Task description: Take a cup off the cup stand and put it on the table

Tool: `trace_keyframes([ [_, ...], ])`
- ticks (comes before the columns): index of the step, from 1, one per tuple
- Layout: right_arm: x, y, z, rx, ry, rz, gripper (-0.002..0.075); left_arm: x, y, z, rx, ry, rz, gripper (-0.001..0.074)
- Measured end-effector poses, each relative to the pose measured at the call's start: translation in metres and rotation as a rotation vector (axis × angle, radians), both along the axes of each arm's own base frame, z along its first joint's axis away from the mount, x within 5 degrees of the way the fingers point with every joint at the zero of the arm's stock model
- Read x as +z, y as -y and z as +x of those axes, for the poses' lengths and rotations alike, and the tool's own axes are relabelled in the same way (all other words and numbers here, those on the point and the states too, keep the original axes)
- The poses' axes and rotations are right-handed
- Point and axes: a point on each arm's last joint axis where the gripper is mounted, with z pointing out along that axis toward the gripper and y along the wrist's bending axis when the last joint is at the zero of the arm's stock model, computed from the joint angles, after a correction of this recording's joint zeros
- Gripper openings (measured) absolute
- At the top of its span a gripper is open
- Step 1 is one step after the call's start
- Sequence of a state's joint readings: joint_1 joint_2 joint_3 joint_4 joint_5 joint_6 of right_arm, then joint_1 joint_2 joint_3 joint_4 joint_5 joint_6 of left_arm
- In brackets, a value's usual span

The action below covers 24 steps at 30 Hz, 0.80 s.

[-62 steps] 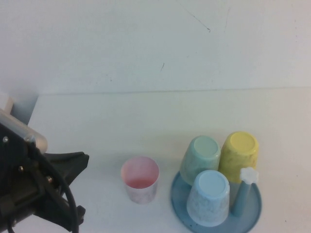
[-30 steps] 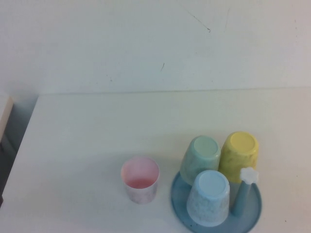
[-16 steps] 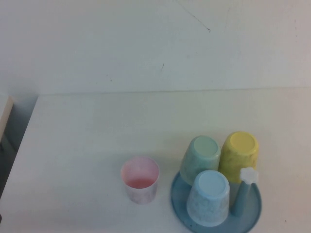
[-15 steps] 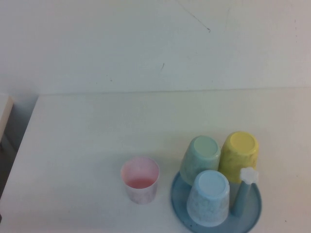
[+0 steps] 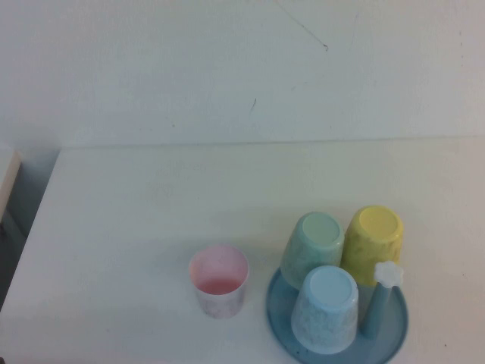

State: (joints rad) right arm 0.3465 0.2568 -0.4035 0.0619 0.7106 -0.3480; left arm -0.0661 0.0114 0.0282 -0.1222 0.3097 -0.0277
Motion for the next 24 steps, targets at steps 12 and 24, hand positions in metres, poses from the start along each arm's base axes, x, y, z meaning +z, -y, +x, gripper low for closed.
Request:
trace_keyframes([
  [12, 0.0, -0.0001, 0.0, 0.0, -0.001, 0.001, -0.0001, 0.0, 0.0005, -0.0004, -0.005, -0.004, -0.004, -0.0001],
  [24, 0.0, -0.0001, 0.0, 0.0, -0.001, 0.002, -0.0001, -0.0001, 0.0005, -0.0004, -0.006, -0.006, -0.002, -0.0001],
])
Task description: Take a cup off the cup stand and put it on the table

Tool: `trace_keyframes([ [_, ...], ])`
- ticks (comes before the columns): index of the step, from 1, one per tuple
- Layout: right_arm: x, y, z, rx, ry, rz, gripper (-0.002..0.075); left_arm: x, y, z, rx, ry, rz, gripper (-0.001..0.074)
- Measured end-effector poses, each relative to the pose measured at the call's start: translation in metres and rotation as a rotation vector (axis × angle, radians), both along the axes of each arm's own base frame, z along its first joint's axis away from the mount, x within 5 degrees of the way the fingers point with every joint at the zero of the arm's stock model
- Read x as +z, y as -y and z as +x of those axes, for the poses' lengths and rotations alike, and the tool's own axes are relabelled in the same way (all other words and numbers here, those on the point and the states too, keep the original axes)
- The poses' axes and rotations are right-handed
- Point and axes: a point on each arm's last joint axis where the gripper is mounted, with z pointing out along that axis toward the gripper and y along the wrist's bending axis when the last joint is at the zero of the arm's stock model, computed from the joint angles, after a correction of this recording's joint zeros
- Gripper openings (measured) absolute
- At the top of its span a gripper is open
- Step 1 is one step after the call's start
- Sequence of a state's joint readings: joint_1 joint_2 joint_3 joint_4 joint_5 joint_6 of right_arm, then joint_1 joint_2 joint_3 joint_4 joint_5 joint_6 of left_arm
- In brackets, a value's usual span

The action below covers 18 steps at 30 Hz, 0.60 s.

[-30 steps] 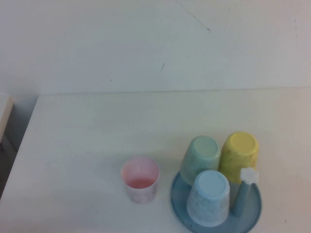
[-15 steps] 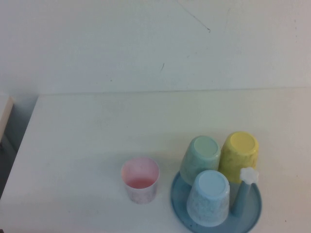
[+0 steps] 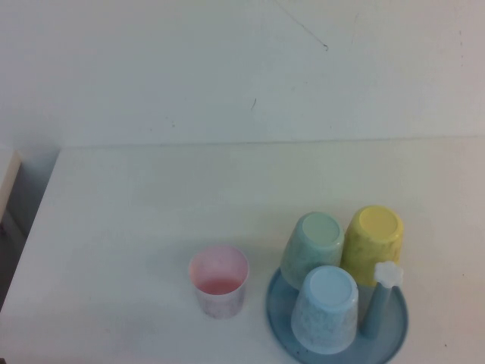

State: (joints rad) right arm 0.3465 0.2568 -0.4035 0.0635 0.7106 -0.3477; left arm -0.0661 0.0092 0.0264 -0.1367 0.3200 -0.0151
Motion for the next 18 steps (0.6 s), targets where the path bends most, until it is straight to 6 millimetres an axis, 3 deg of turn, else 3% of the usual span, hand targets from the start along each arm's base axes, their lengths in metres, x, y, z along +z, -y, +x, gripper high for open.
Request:
trace_keyframes([
  [5, 0.0, 0.001, 0.001, -0.009, 0.005, -0.016, -0.0001, 0.0, 0.0, 0.0, 0.0, 0.0, 0.001, -0.0001],
  [10, -0.003, 0.011, 0.001, -0.131, 0.066, -0.012, -0.0001, 0.0, 0.0, 0.0, 0.0, 0.0, 0.001, -0.0001],
  [18, -0.04, 0.024, -0.008, -0.381, 0.198, 0.077, -0.0001, 0.0, 0.0, 0.0, -0.001, -0.001, 0.001, -0.0002],
])
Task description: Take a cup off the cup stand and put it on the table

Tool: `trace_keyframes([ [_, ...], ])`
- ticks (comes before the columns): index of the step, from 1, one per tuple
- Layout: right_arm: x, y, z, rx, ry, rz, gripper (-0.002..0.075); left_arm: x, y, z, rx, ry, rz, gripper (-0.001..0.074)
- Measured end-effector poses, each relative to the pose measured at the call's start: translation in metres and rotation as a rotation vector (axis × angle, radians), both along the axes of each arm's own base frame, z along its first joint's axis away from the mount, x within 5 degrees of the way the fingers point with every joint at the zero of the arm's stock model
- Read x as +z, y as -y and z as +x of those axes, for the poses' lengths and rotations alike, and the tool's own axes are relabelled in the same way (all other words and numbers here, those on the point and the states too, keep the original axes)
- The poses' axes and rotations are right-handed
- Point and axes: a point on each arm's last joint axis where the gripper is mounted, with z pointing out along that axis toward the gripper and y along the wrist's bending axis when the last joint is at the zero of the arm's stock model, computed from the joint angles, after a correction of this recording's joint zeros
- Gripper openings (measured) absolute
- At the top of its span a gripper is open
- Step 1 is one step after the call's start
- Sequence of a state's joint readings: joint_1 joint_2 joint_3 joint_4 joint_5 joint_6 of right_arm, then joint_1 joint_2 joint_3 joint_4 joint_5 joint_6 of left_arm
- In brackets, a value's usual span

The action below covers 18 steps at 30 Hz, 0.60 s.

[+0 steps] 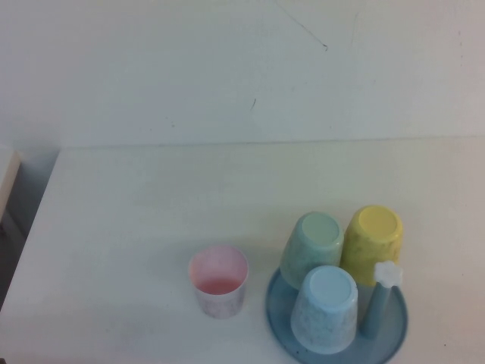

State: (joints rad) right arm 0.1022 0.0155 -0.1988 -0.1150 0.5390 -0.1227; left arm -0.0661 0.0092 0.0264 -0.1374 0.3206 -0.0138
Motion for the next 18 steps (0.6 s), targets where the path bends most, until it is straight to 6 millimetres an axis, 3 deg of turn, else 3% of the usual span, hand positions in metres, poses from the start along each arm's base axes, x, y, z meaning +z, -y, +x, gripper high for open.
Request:
trace_keyframes([
  [5, -0.036, 0.004, 0.004, -0.115, -0.064, 0.017, -0.0001, 0.0, 0.0, 0.0, 0.0, 0.0, -0.002, -0.0002],
  [10, -0.057, 0.006, 0.007, -0.156, -0.096, 0.025, -0.0001, 0.0, 0.0, 0.0, 0.0, 0.0, -0.002, -0.0002],
  [18, -0.057, 0.005, 0.009, -0.163, -0.04, 0.072, -0.0001, 0.0, 0.0, 0.0, -0.001, -0.004, -0.002, -0.0002],
])
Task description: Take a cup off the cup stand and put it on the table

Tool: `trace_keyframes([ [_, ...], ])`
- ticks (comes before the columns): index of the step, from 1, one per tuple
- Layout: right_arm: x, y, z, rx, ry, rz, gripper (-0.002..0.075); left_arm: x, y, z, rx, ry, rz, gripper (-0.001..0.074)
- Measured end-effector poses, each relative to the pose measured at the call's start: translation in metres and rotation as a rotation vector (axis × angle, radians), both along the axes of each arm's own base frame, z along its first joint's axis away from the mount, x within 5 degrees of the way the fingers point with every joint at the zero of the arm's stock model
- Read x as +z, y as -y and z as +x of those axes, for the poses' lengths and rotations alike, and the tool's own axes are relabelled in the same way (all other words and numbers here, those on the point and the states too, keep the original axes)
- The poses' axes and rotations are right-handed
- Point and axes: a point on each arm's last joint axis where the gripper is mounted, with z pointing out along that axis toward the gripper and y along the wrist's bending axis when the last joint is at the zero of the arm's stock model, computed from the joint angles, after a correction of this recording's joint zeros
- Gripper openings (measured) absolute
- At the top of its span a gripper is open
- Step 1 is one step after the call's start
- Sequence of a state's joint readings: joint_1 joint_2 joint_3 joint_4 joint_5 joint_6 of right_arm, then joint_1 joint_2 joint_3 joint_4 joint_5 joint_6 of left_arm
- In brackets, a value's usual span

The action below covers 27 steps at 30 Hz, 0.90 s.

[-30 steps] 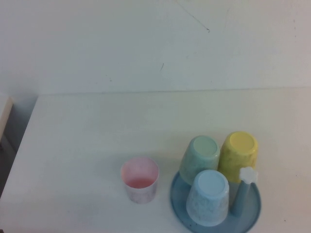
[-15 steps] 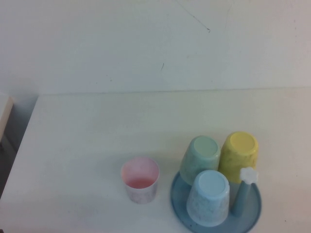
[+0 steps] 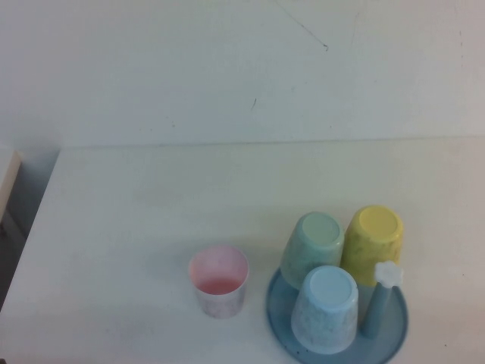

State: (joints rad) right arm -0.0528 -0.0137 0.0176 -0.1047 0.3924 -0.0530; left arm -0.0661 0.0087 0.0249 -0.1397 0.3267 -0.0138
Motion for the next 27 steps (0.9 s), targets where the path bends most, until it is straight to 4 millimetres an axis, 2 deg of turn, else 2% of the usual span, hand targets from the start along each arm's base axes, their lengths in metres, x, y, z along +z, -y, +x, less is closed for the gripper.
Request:
trace_keyframes([
  [27, 0.0005, -0.0001, 0.0005, -0.002, 0.013, 0.009, -0.0001, 0.0, 0.0, 0.0, -0.001, 0.0, 0.002, -0.0002],
])
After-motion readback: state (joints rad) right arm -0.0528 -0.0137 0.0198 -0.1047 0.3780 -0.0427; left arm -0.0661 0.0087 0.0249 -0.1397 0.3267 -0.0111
